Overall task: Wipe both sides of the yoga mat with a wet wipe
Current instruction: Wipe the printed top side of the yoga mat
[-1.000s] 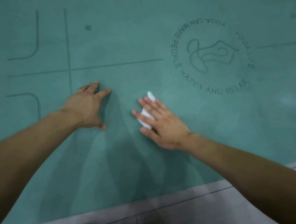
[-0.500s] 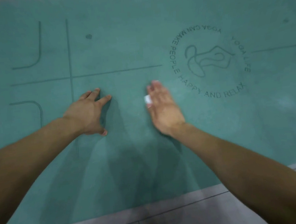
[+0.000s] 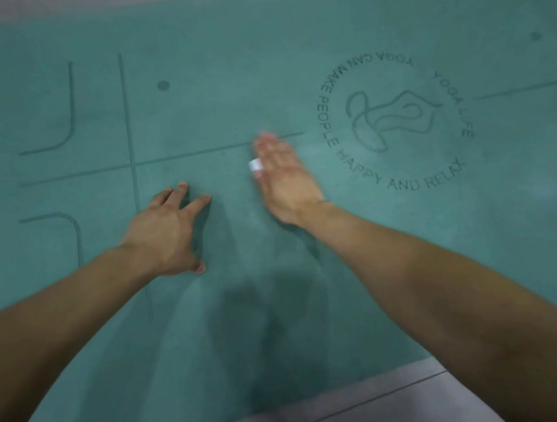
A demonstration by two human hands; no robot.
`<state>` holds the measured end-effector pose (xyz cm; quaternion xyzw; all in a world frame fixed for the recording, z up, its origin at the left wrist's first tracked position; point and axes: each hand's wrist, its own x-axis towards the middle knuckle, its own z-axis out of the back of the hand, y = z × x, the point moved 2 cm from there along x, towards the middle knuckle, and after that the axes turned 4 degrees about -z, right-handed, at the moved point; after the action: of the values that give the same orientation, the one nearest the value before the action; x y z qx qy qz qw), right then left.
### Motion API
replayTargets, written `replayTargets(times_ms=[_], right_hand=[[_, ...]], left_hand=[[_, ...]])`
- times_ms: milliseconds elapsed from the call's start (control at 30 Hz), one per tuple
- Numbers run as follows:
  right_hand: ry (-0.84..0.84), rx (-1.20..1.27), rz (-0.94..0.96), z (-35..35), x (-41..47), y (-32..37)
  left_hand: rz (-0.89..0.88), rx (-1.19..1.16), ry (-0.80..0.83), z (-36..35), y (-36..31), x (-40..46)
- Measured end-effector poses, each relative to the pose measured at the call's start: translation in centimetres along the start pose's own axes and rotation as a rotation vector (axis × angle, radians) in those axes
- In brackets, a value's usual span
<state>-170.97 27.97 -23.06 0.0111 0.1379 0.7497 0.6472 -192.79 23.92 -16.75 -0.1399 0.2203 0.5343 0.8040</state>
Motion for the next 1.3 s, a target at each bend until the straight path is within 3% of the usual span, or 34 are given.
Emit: replayTargets(times_ms=[67, 100, 167, 267, 333, 367, 433, 533, 600, 667, 800, 867, 933, 1067, 1133, 1200, 1300], right_hand=[[0.071, -0.037, 0.224, 0.0, 0.8, 2.6], [0.078, -0.066, 0.246, 0.5, 1.4, 1.3], [0.032, -0.099, 0.032, 1.8, 2.0, -4.5], [-0.043, -0.052, -0.494, 4.3, 0.8, -15.1], [-0.081, 0.014, -0.635, 4.2, 0.8, -15.9], [-0.12, 0.022, -0.595, 3.5, 1.1, -14.0], [-0.146, 0.011, -0.34, 1.3, 2.0, -7.5], [-0.028, -0.002, 0.095, -0.7, 3.0, 2.0], [-0.011, -0.045, 0.172, -0.7, 3.6, 2.1], [-0.04, -0.049, 0.027, 0.0, 4.3, -2.4], [-0.146, -0.016, -0.506, 3.0, 3.0, -16.2], [-0.178, 0.068, -0.64, 3.9, 2.4, -18.0], [-0.193, 0.073, -0.532, 3.2, 2.0, -13.6], [-0.053, 0.024, 0.114, -0.3, -0.2, 1.8], [0.007, -0.025, 0.296, -1.3, -1.3, 3.6], [-0.034, -0.07, 0.18, -0.3, -0.5, -1.2], [-0.088, -0.123, -0.327, 2.6, 0.1, -13.6]], left_hand=[[-0.002, 0.008, 0.012, 0.2, -0.1, -0.3], [-0.004, 0.011, 0.014, 0.2, -0.1, -0.3], [-0.022, 0.015, 0.032, 0.2, -0.1, -0.3], [-0.045, 0.061, 0.055, -0.3, 0.4, -0.3], [-0.071, 0.106, 0.077, -0.5, 0.7, -0.3], [-0.075, 0.124, 0.086, -0.5, 0.6, -0.2], [-0.079, 0.147, 0.105, -0.3, 0.3, -0.1], [-0.08, 0.146, 0.125, 0.1, -0.2, -0.1], [-0.067, 0.129, 0.122, 0.2, -0.3, -0.2], [-0.064, 0.105, 0.123, 0.3, -0.2, -0.2], [-0.05, 0.102, 0.109, -0.1, 0.0, -0.2], [-0.044, 0.089, 0.105, -0.4, 0.3, 0.0], [-0.034, 0.082, 0.103, -0.5, 0.3, 0.0], [0.009, 0.034, 0.088, -0.5, 0.3, 0.3], [0.036, 0.021, 0.056, -0.6, 0.2, 0.4], [0.057, 0.014, 0.039, -0.8, 0.0, 0.3], [0.121, 0.021, -0.063, -1.0, -1.0, -0.3]])
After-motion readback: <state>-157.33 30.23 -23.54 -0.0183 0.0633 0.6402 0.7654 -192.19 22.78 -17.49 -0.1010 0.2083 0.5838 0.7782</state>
